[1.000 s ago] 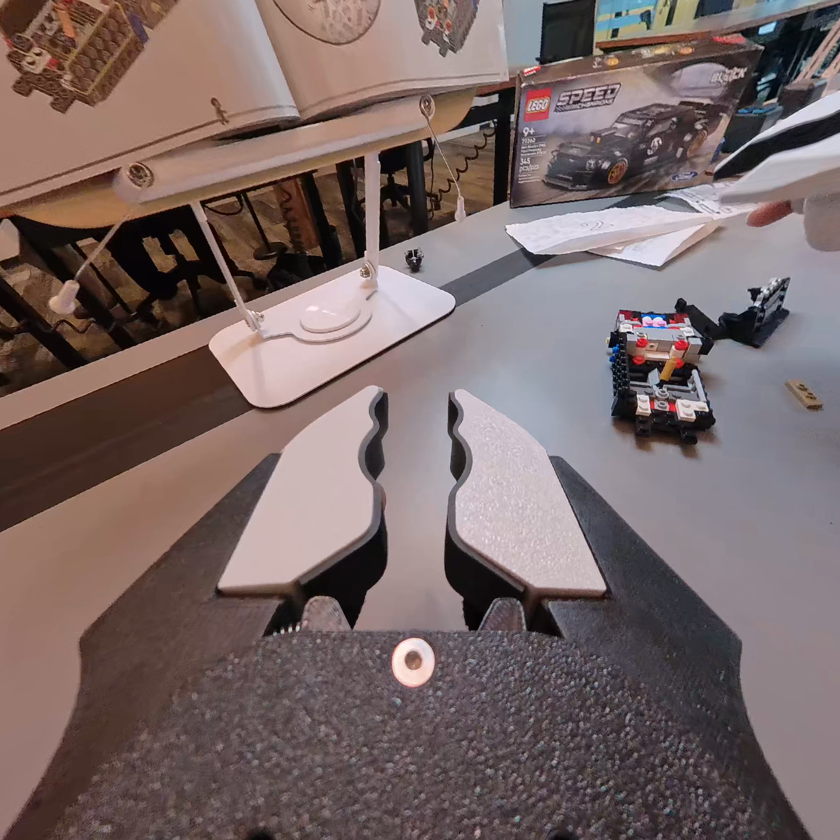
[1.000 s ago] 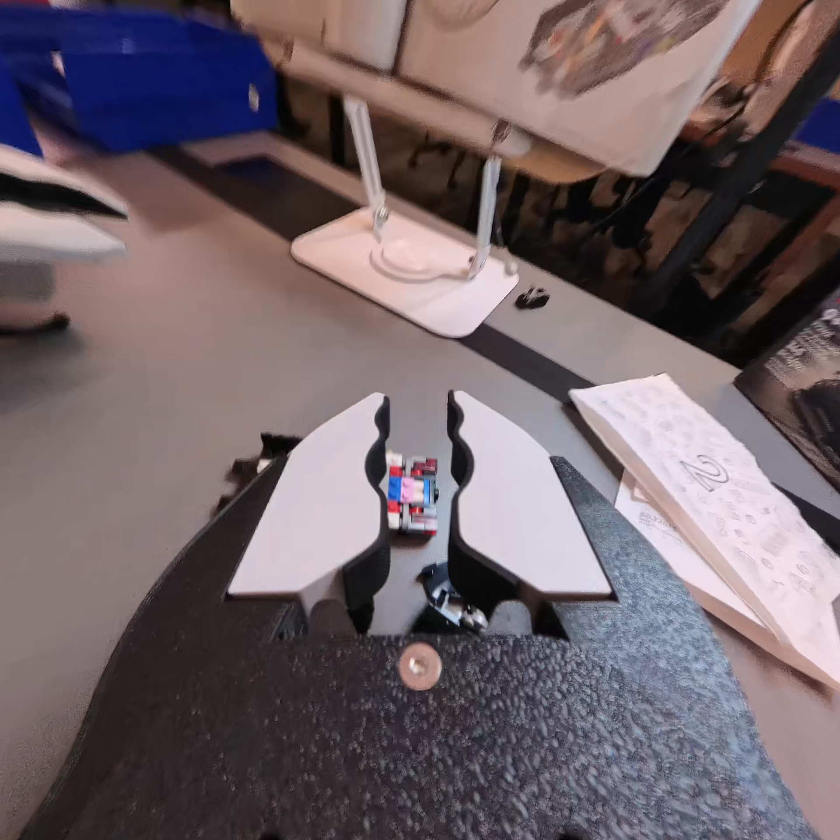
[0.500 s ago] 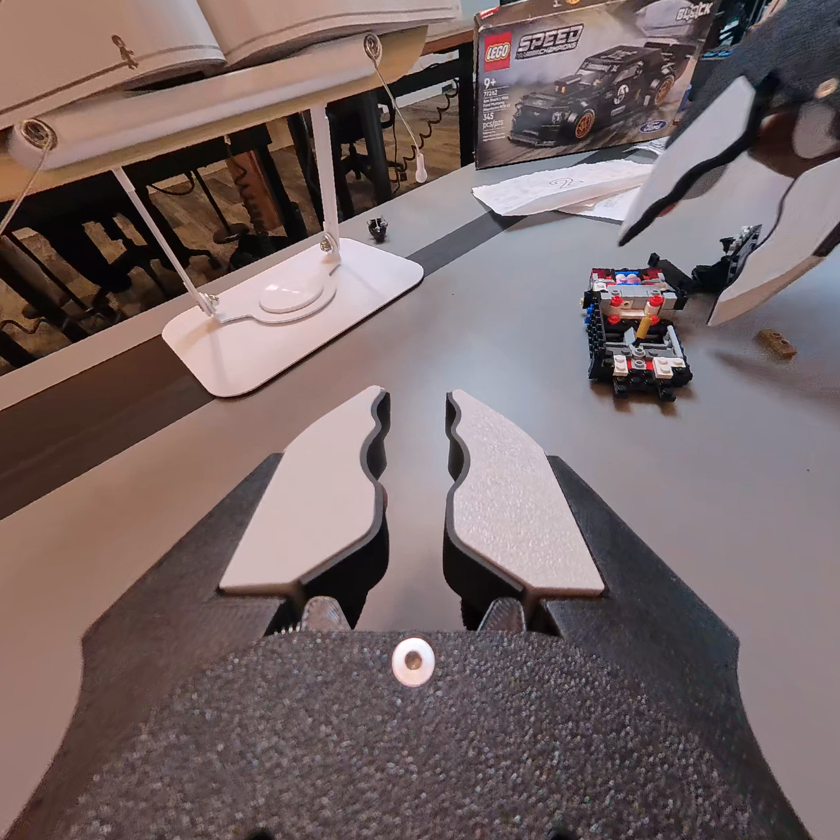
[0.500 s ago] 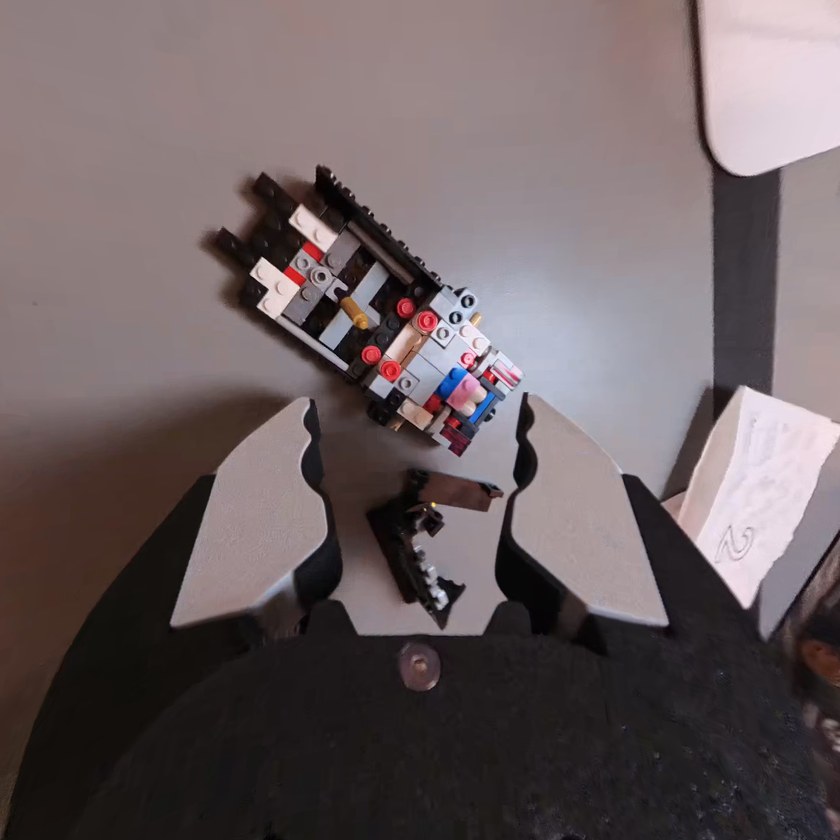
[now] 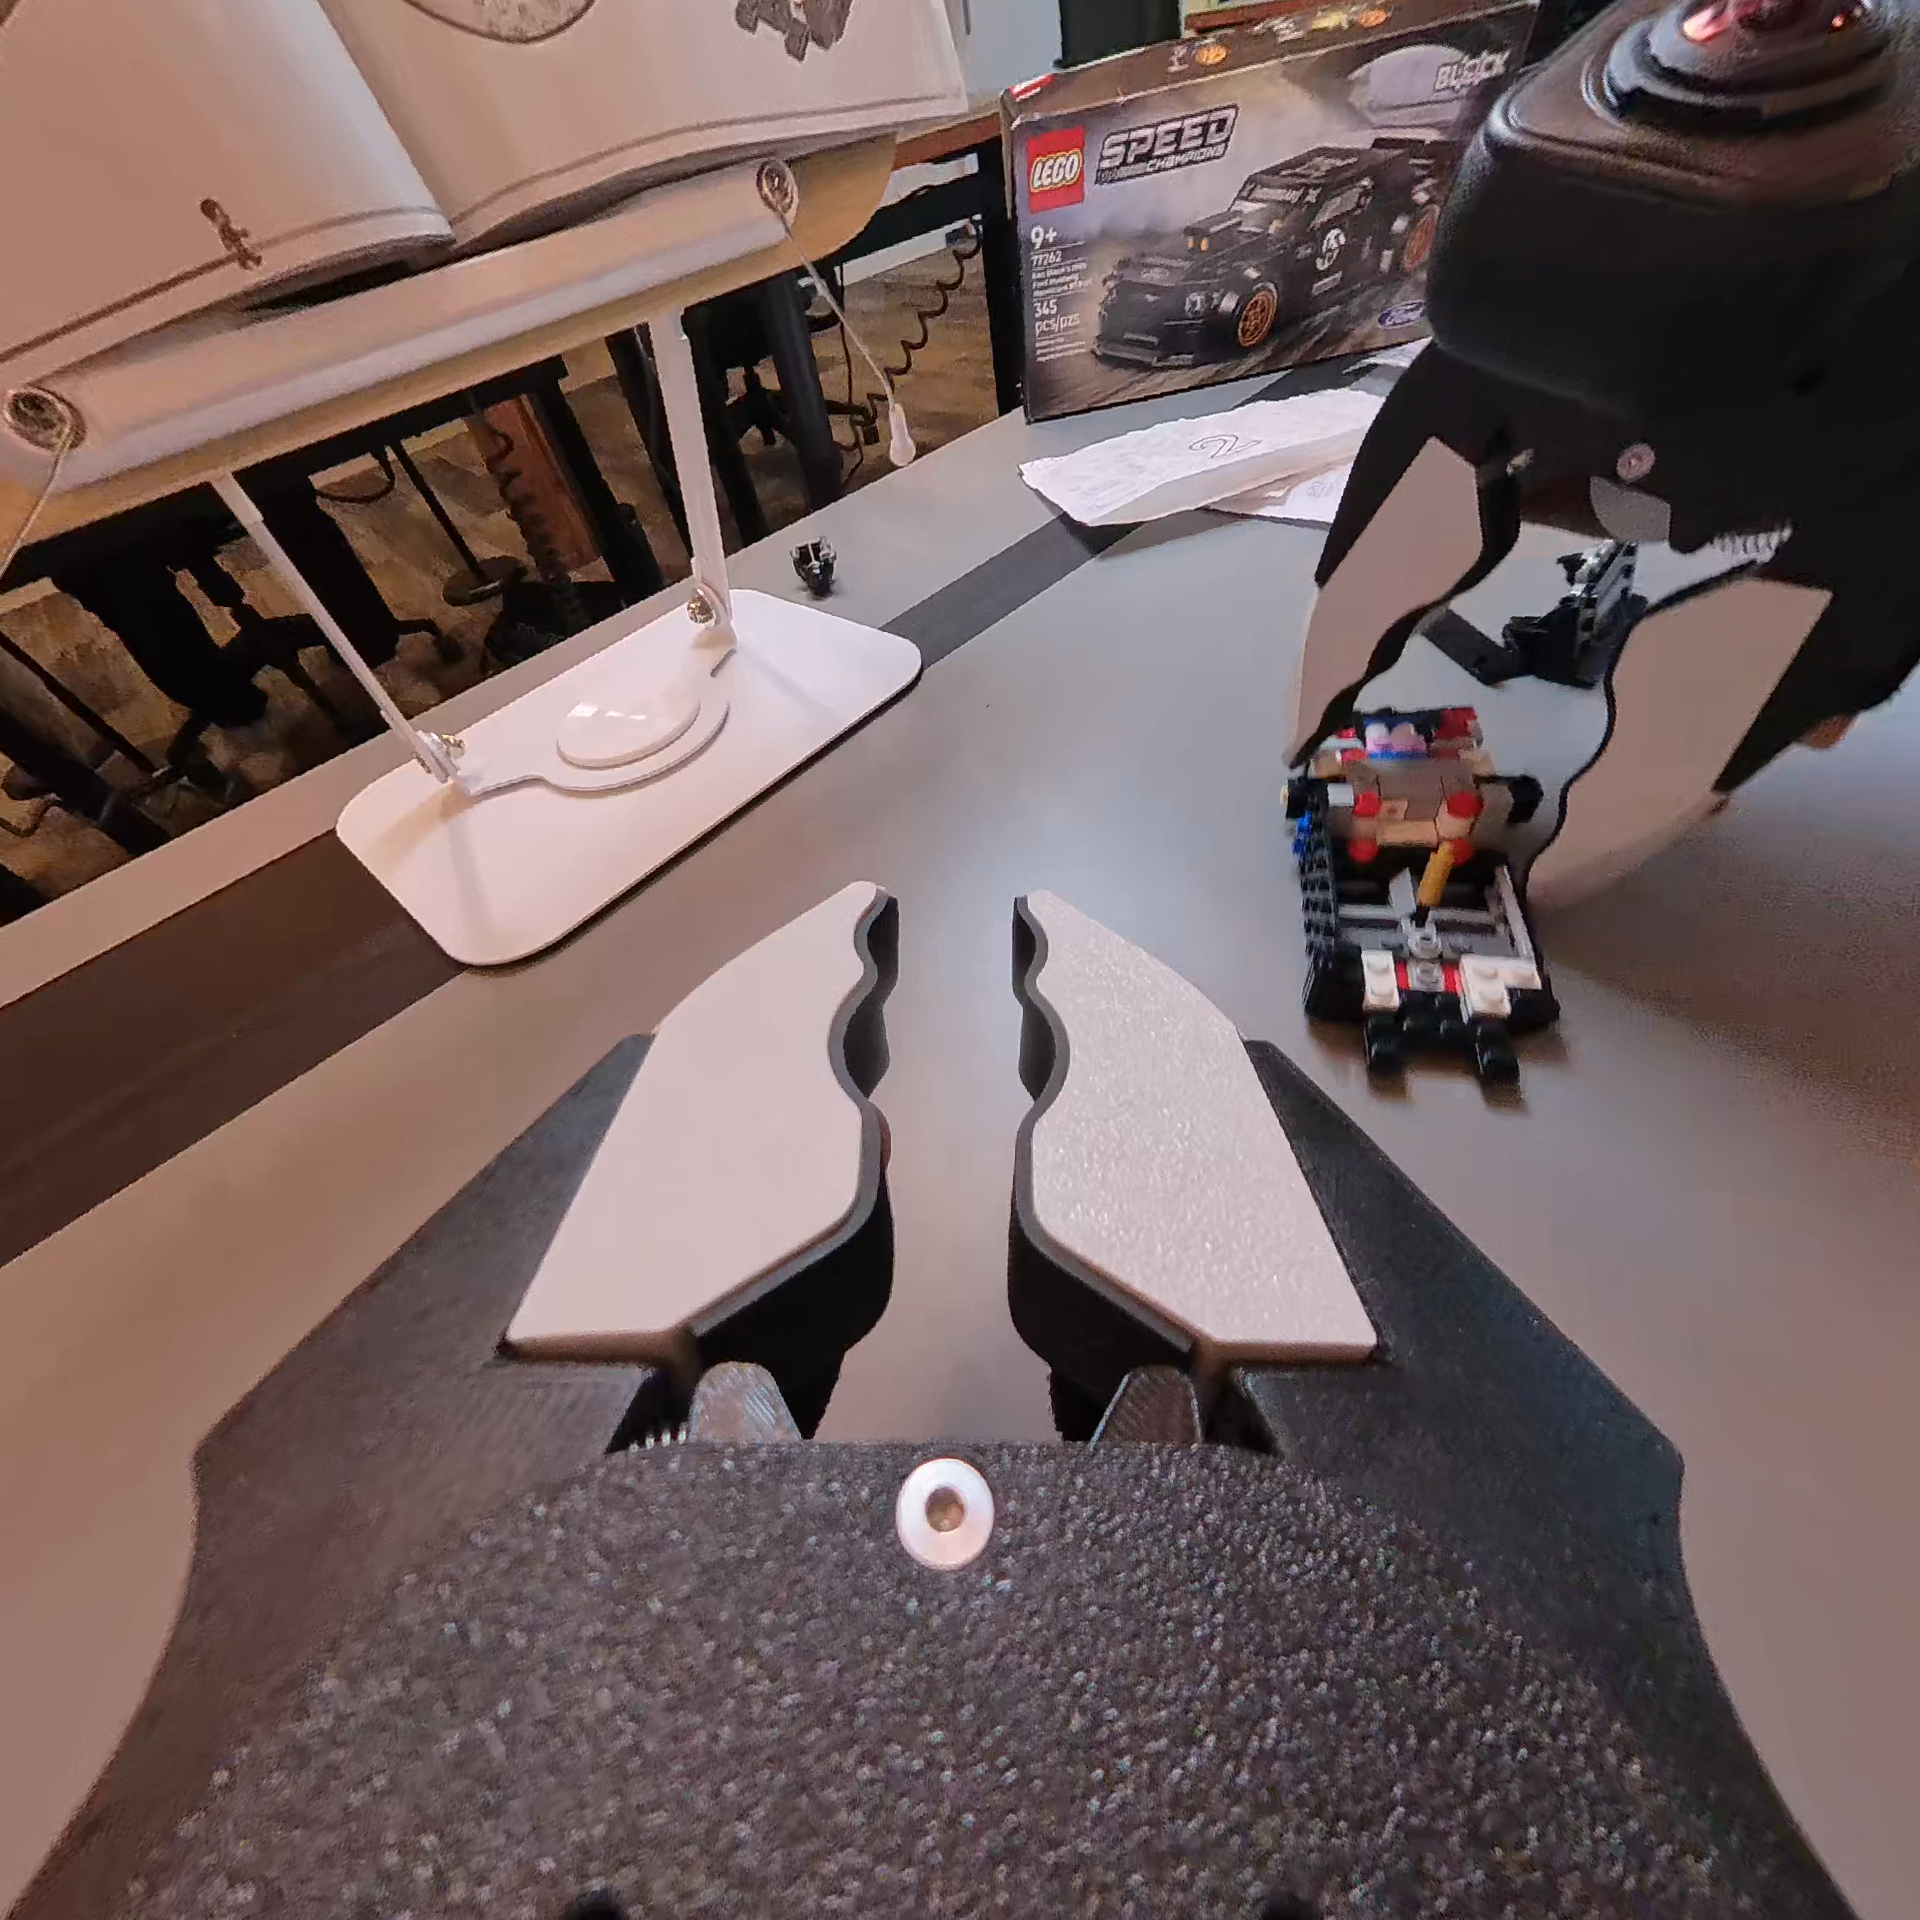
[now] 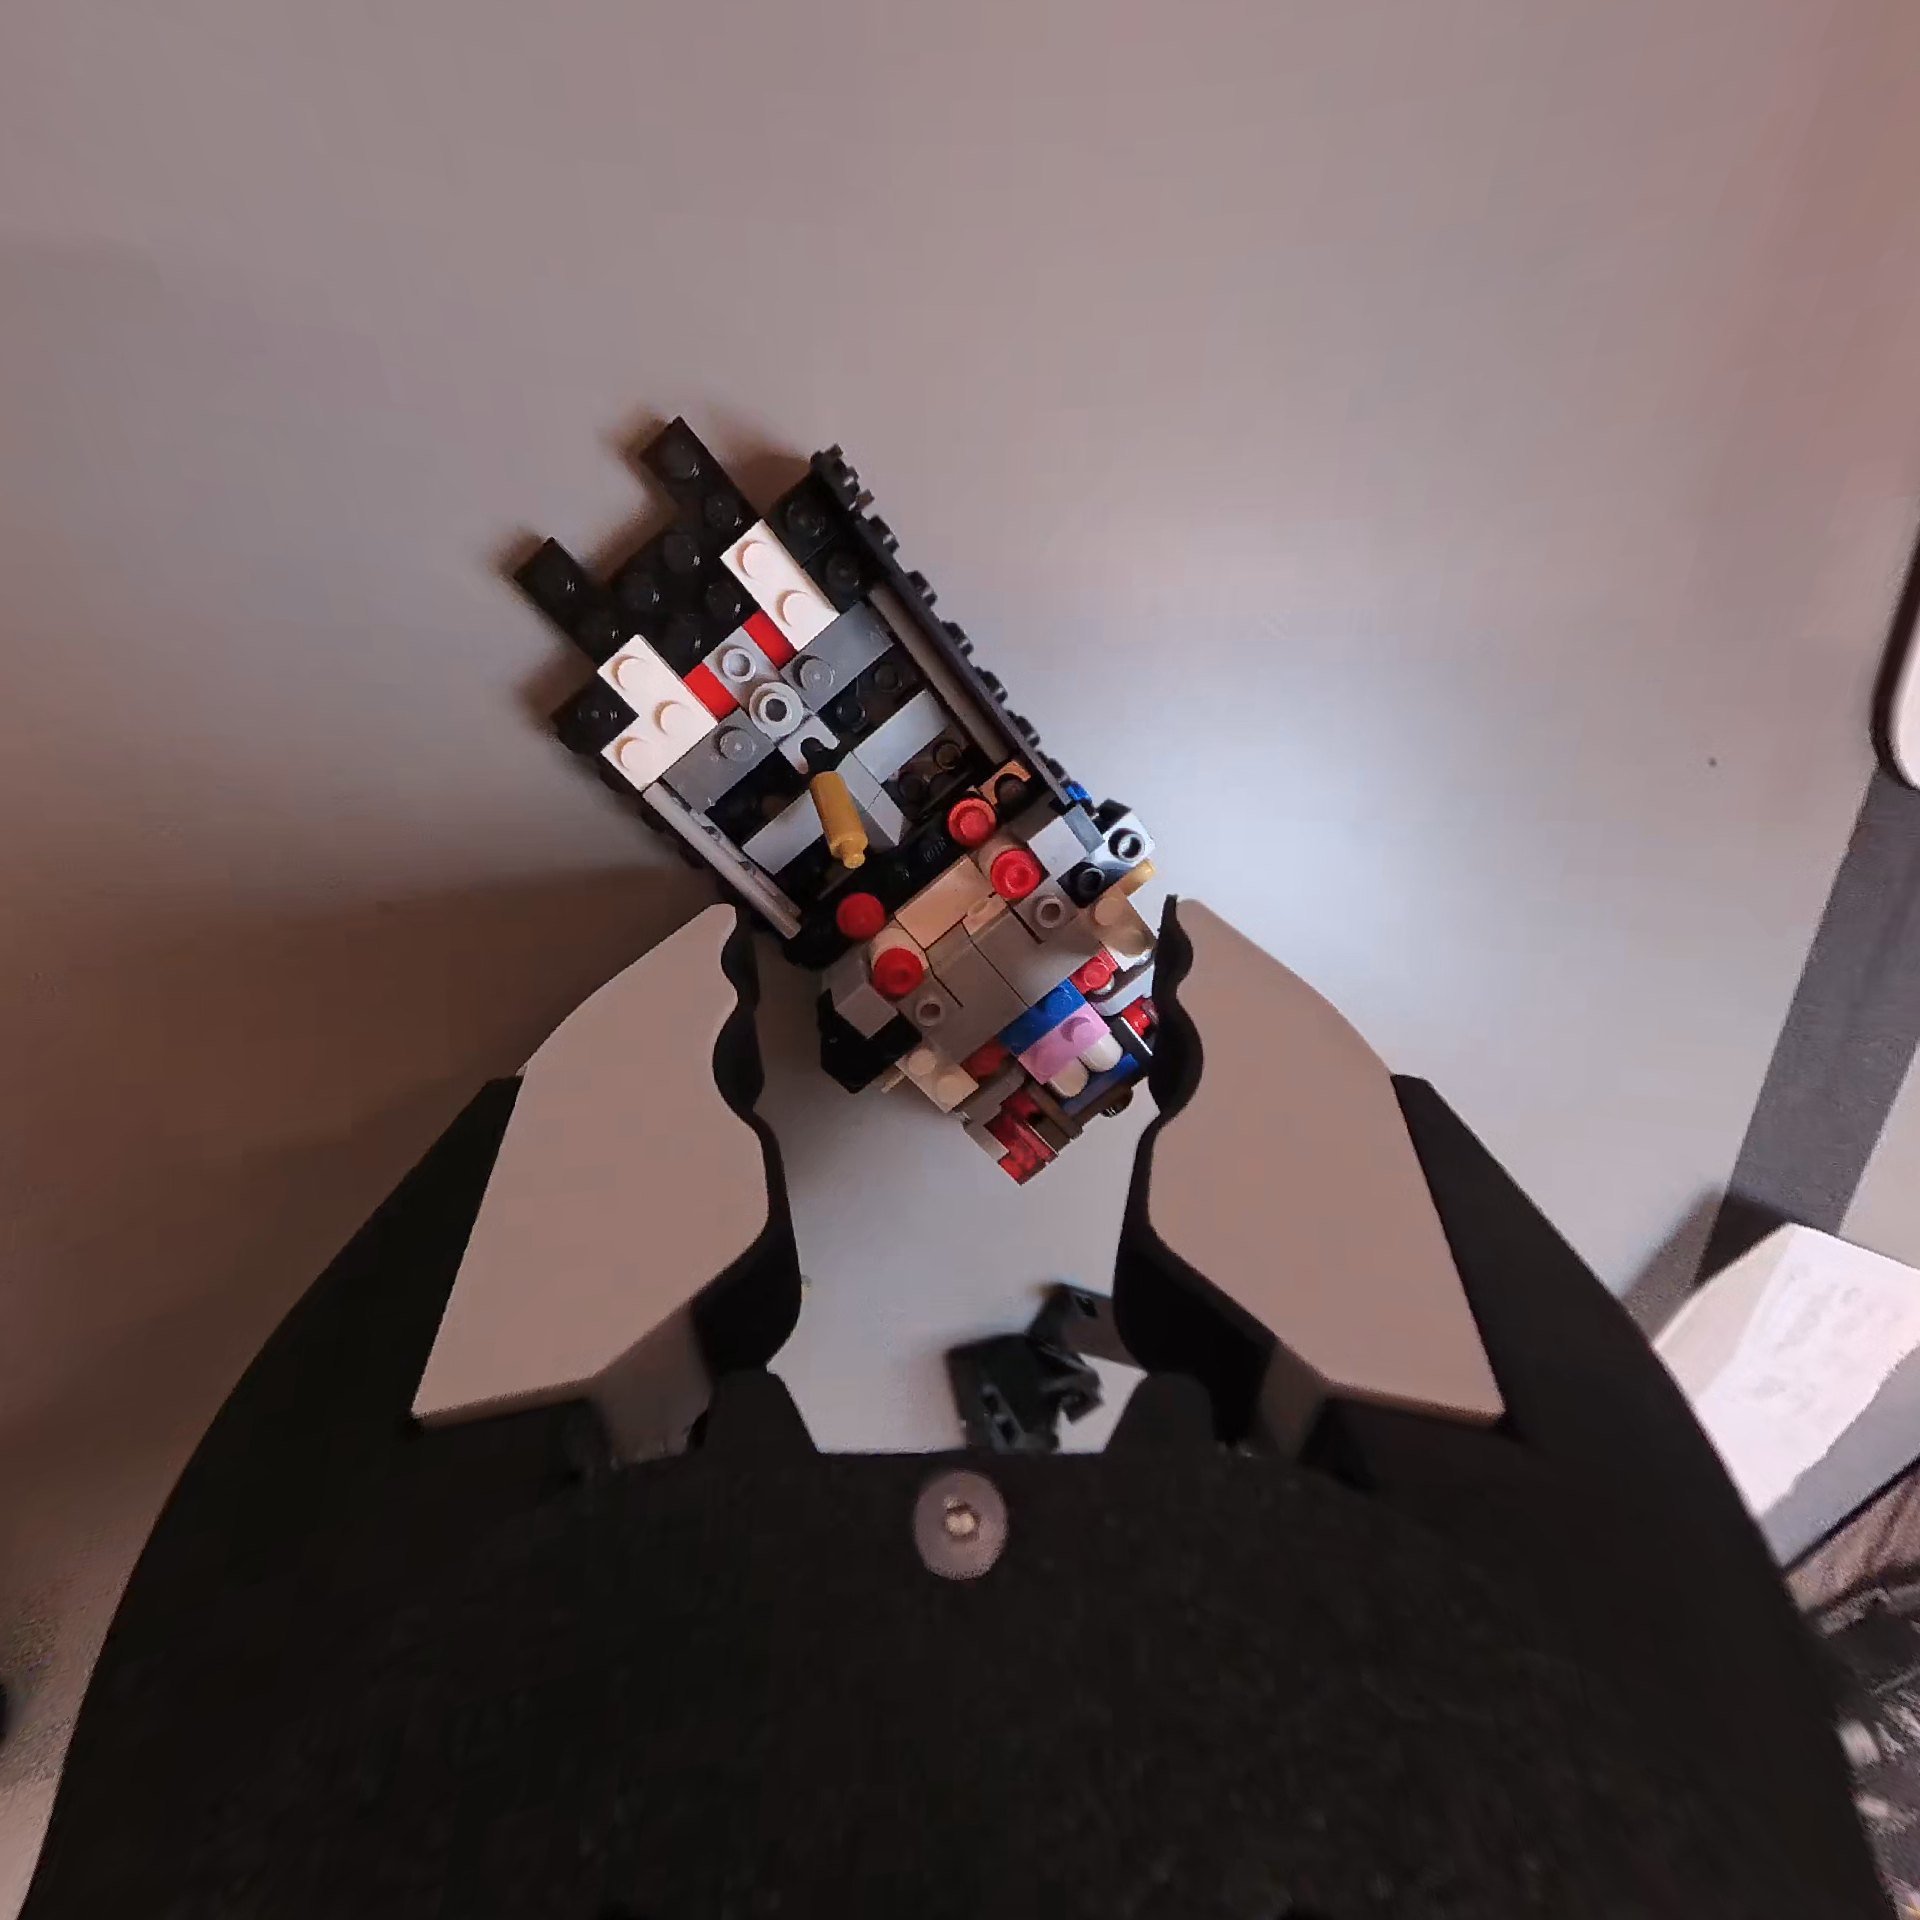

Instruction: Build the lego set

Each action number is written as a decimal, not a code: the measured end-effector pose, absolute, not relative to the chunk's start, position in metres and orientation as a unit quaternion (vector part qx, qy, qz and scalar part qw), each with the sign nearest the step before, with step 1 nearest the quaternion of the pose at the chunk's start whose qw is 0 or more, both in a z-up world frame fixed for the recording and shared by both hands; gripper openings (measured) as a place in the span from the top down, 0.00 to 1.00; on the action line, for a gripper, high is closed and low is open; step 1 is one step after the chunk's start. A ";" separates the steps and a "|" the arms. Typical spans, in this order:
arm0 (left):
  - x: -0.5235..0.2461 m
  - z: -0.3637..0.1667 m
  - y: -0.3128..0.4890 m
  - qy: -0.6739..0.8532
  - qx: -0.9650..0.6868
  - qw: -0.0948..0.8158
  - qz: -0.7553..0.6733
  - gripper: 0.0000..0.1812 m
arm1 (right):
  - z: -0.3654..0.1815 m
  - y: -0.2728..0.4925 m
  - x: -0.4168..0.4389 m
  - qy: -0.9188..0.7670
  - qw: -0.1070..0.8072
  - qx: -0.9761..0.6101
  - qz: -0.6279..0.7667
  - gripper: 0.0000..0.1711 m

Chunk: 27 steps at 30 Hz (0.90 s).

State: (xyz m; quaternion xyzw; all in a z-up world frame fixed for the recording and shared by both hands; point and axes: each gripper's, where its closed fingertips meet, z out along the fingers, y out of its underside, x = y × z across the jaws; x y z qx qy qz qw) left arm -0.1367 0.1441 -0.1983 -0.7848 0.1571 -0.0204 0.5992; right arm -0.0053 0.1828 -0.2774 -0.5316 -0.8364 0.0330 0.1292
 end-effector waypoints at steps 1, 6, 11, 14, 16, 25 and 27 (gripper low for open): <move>-0.135 -0.198 0.144 0.159 -0.784 0.600 -0.021 0.89 | -0.277 0.177 -0.008 -0.836 0.132 -0.532 0.035 0.57; -0.130 -0.196 0.141 0.163 -0.783 0.600 -0.028 0.89 | -0.276 0.163 -0.015 -0.821 0.150 -0.549 0.051 0.57; -0.124 -0.190 0.136 0.172 -0.780 0.601 -0.038 0.89 | -0.228 0.147 -0.020 -0.775 0.220 -0.568 0.171 0.57; -0.113 -0.188 0.133 0.193 -0.777 0.596 -0.055 0.89 | -0.193 0.137 -0.015 -0.726 0.279 -0.574 0.255 0.61; -0.101 -0.193 0.131 0.214 -0.779 0.585 -0.071 0.88 | -0.190 0.135 -0.007 -0.710 0.308 -0.576 0.262 0.65; -0.066 -0.240 0.124 0.271 -0.817 0.496 -0.113 0.85 | -0.230 0.151 -0.005 -0.681 0.348 -0.596 0.245 0.73; -0.063 -0.249 0.125 0.272 -0.826 0.479 -0.118 0.84 | -0.233 0.158 -0.001 -0.670 0.340 -0.610 0.252 0.73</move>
